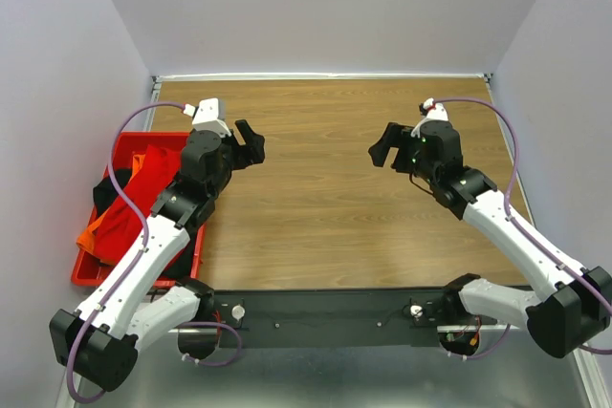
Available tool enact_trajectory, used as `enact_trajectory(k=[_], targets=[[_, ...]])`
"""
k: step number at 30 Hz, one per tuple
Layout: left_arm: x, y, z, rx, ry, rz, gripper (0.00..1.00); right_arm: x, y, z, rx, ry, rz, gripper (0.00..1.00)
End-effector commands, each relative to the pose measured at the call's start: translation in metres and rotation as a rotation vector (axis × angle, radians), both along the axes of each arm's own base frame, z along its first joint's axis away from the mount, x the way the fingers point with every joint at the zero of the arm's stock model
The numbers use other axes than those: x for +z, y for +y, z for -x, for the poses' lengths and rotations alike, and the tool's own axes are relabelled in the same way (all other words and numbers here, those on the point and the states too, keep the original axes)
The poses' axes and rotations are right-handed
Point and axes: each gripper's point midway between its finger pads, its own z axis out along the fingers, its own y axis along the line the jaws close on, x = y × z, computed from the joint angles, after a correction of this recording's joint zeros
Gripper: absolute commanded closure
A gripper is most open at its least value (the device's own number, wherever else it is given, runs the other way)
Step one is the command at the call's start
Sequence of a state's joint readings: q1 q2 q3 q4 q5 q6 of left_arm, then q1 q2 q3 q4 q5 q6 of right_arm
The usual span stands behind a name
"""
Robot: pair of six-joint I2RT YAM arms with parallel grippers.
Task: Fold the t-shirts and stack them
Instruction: Grab the tshirt from the pile
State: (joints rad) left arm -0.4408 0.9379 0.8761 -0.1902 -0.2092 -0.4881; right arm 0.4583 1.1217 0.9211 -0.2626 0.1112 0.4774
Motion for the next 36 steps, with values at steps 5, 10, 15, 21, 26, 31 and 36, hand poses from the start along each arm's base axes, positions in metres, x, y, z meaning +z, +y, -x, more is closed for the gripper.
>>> enact_trajectory(k=[5, 10, 15, 21, 26, 31, 36], targets=[[0.001, 0.008, 0.000, 0.056, 0.010, 0.015, 0.16, 0.001, -0.002, 0.006, 0.012, -0.024, 0.013, 0.00], [-0.007, 0.021, 0.001, 0.137, 0.057, 0.017, 0.16, 0.000, -0.002, 0.007, 0.017, -0.022, 0.011, 0.00], [-0.020, 0.062, 0.003, 0.369, 0.145, 0.032, 0.11, -0.006, 0.002, 0.012, 0.042, -0.006, -0.006, 0.00], [-0.052, 0.132, 0.018, 0.667, 0.269, 0.023, 0.05, -0.014, 0.005, 0.013, 0.057, 0.019, -0.006, 0.00], [-0.069, 0.177, 0.028, 0.839, 0.293, 0.004, 0.05, -0.013, 0.005, 0.013, 0.054, 0.018, -0.007, 0.00], [-0.087, 0.204, 0.027, 0.950, 0.337, 0.004, 0.05, -0.017, 0.006, 0.013, 0.058, 0.028, -0.008, 0.00], [-0.113, 0.204, 0.021, 0.952, 0.408, 0.008, 0.05, -0.015, 0.008, 0.014, 0.069, 0.029, -0.016, 0.00]])
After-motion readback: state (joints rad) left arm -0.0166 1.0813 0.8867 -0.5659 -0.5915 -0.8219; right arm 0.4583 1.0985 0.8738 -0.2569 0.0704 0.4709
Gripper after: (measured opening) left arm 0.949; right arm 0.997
